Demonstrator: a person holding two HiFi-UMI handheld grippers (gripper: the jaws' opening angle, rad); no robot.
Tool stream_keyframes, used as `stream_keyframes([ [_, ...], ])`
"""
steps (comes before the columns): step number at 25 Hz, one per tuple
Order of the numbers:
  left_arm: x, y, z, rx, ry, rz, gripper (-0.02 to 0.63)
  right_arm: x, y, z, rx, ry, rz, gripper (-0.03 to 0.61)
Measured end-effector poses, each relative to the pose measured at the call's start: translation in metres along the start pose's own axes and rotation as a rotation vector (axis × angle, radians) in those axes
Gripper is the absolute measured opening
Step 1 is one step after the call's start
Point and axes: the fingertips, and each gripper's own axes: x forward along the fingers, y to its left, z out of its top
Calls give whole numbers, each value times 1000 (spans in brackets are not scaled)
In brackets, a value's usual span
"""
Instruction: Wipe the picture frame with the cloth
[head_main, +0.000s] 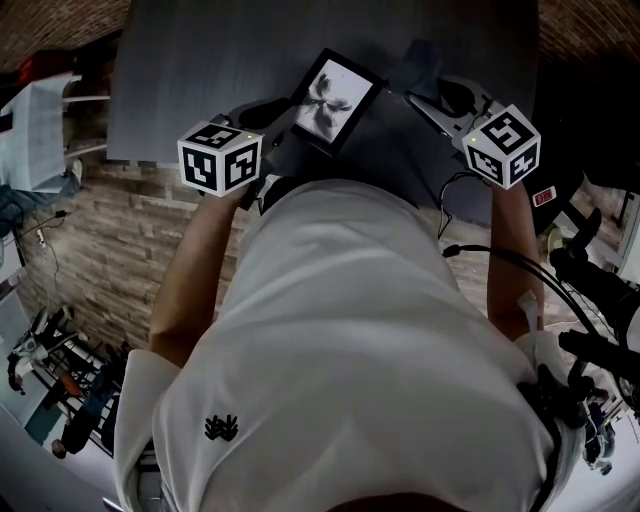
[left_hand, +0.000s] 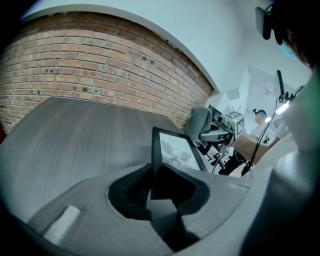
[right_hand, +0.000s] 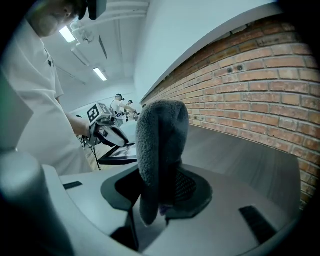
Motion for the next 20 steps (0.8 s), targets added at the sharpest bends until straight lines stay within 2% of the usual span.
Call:
stream_keyframes([
  [9,2,6,7,-28,-15,30,75,9,24,-6,-25,26,58,139],
  [20,7,10,19,-131,-68,35,75,24,70,-19,-43,60,171,138],
])
